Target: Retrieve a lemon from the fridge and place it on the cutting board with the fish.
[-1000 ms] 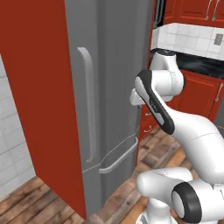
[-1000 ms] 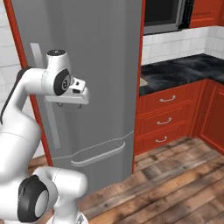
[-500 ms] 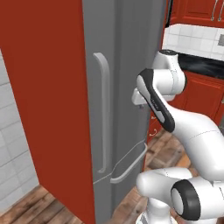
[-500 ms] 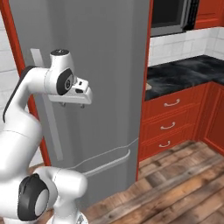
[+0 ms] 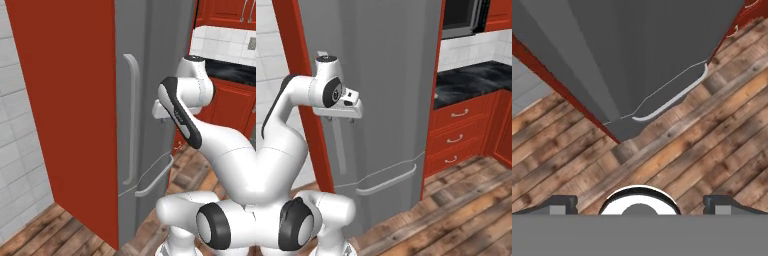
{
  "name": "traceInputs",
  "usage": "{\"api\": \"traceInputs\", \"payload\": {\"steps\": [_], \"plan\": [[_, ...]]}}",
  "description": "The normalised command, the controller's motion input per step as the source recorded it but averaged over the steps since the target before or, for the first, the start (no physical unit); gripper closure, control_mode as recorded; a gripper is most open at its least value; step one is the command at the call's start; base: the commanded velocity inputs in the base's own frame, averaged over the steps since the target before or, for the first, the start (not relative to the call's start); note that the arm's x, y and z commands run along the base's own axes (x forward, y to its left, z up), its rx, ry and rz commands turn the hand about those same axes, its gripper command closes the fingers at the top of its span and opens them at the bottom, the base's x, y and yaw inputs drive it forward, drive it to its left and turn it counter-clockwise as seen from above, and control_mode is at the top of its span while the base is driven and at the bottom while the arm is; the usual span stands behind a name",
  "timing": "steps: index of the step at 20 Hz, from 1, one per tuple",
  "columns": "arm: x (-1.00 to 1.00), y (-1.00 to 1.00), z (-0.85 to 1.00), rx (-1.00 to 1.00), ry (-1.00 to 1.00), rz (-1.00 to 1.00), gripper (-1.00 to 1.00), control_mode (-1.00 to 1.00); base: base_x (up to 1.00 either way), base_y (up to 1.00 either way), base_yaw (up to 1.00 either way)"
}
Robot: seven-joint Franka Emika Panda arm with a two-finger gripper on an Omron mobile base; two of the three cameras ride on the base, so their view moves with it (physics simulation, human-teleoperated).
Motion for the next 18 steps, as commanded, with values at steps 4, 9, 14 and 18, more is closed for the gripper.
{"api": "traceInputs", "payload": {"steps": [4,9,14,18], "plan": [[0.0,0.0,0.0,0.0,0.0,0.0,-1.0,1.0,-0.26,0.31,0.0],[0.0,0.0,0.0,0.0,0.0,0.0,-1.0,1.0,-0.05,0.0,0.0],[0.21,-0.04,-0.05,0.03,-0.02,0.08,-1.0,-1.0,0.0,0.0,0.0],[0.57,-0.04,-0.17,0.1,-0.21,0.24,-1.0,-1.0,0.0,0.0,0.0]]}}
